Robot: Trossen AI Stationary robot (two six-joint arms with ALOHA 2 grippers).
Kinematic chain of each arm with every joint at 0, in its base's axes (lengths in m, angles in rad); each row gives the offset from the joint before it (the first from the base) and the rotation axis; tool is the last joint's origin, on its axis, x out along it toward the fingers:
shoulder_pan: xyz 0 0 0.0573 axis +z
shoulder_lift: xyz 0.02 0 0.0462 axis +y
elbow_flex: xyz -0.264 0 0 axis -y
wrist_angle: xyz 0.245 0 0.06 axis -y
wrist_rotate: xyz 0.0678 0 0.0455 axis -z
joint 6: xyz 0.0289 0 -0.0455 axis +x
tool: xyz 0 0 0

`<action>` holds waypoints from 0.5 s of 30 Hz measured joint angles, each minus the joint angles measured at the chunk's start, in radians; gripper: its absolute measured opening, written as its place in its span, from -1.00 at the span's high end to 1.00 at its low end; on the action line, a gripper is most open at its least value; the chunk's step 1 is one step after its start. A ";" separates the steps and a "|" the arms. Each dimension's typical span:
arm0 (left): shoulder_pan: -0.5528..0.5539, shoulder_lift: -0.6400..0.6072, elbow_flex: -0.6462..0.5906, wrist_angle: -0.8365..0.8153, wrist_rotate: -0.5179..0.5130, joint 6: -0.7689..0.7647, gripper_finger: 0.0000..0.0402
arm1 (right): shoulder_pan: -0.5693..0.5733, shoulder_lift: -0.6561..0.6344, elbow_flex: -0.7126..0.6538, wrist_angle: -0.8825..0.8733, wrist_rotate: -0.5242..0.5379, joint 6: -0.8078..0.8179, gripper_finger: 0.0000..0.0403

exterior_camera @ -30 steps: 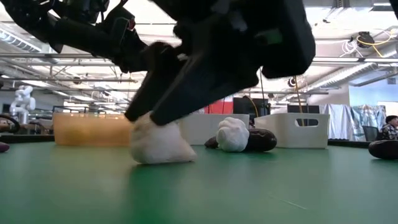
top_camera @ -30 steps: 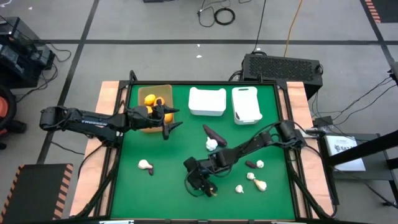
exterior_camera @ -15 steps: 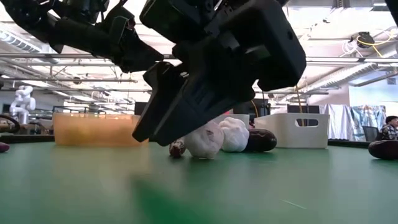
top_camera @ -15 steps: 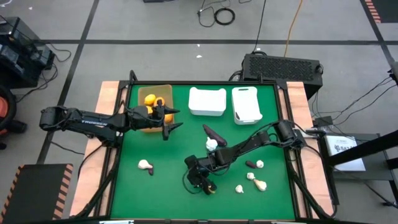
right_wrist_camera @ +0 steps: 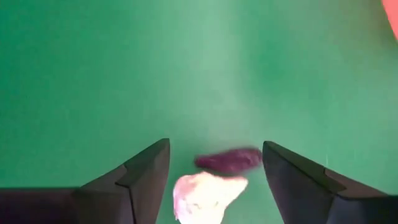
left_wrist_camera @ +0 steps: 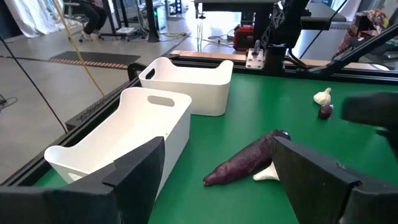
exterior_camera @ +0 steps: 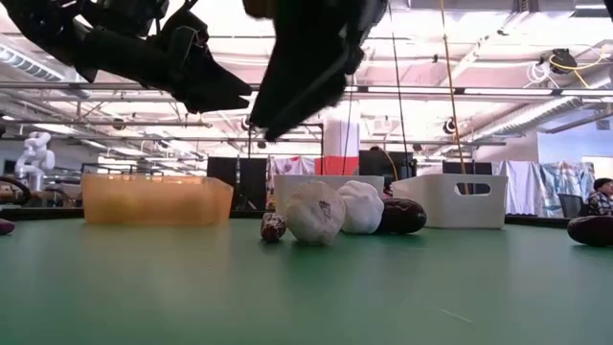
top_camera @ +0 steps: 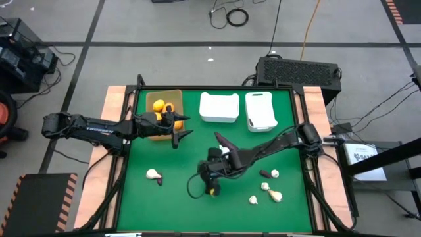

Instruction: Sort produce into baskets

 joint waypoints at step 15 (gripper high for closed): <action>0.000 0.000 0.000 0.002 0.001 -0.019 -0.50 | -0.009 0.005 -0.007 -0.070 -0.049 0.233 -0.75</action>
